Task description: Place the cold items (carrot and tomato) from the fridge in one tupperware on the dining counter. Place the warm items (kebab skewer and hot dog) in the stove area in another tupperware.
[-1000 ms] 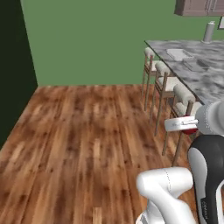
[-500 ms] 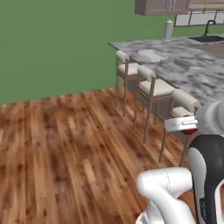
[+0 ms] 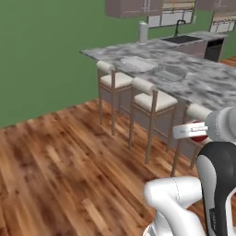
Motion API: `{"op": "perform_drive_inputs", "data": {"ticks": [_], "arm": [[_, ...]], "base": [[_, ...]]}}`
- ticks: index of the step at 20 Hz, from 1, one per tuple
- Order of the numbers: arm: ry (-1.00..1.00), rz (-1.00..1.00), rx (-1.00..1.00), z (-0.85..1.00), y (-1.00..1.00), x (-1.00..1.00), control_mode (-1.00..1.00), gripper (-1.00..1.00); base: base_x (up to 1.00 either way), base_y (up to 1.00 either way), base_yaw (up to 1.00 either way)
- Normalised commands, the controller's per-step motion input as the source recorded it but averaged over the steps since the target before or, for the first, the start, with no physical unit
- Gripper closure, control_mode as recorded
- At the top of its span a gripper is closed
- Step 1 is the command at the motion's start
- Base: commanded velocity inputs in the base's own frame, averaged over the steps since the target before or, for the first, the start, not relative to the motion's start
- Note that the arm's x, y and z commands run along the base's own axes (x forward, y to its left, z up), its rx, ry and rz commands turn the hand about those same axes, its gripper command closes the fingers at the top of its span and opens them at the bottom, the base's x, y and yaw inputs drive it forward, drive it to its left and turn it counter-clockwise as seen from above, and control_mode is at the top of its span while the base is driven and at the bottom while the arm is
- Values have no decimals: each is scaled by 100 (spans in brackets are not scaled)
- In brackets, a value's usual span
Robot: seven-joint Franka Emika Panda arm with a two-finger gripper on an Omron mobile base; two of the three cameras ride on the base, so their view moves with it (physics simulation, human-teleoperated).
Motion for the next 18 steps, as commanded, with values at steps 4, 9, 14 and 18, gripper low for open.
{"op": "perform_drive_inputs", "data": {"ticks": [4, 9, 14, 18], "arm": [[0, 0, 0, 0, 0, 0, 100, 100], [0, 0, 0, 0, 0, 0, 100, 100], [0, 0, 0, 0, 0, 0, 100, 100], [0, 0, 0, 0, 0, 0, 100, 100]], "base": [[98, 85, -47], [91, 91, -45], [84, 100, -38], [82, 100, -37]]}}
